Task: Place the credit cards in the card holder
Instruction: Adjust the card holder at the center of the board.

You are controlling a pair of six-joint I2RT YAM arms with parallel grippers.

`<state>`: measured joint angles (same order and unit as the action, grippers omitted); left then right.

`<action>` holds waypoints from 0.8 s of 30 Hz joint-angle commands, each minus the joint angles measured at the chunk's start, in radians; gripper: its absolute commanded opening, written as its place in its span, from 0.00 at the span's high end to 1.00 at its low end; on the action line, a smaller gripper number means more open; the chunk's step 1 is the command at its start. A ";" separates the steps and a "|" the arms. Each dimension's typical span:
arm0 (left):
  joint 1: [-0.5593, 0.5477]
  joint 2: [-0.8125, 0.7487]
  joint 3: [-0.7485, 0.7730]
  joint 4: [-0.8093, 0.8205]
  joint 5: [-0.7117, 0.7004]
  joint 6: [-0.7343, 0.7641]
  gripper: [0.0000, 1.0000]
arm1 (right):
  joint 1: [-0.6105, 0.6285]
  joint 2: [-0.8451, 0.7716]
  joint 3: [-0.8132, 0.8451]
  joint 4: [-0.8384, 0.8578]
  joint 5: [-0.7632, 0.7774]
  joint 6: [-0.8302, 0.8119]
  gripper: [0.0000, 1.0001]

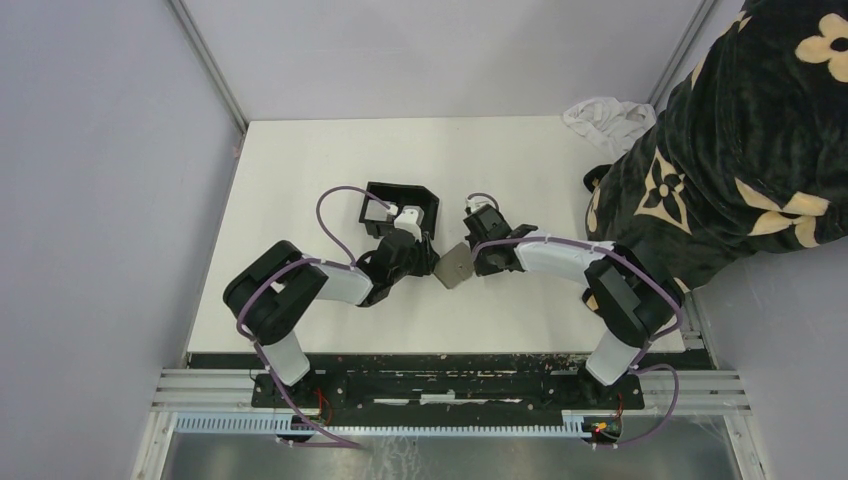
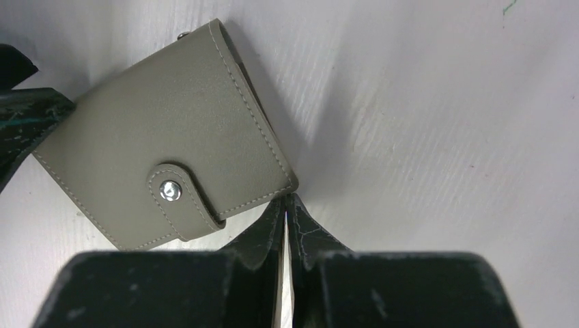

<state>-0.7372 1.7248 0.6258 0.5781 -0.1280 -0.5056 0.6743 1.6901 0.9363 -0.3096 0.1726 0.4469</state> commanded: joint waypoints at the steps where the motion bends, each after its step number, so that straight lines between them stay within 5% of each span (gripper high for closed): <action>1: -0.003 -0.008 -0.004 0.019 0.018 0.046 0.62 | 0.002 0.036 0.066 0.030 -0.004 -0.010 0.92; 24: -0.094 -0.077 -0.108 0.082 0.077 -0.043 0.74 | 0.003 0.168 0.228 -0.031 0.006 -0.075 0.91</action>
<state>-0.7967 1.6684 0.5278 0.6147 -0.0765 -0.5079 0.6739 1.8309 1.1213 -0.3828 0.1772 0.3866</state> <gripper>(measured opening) 0.266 0.080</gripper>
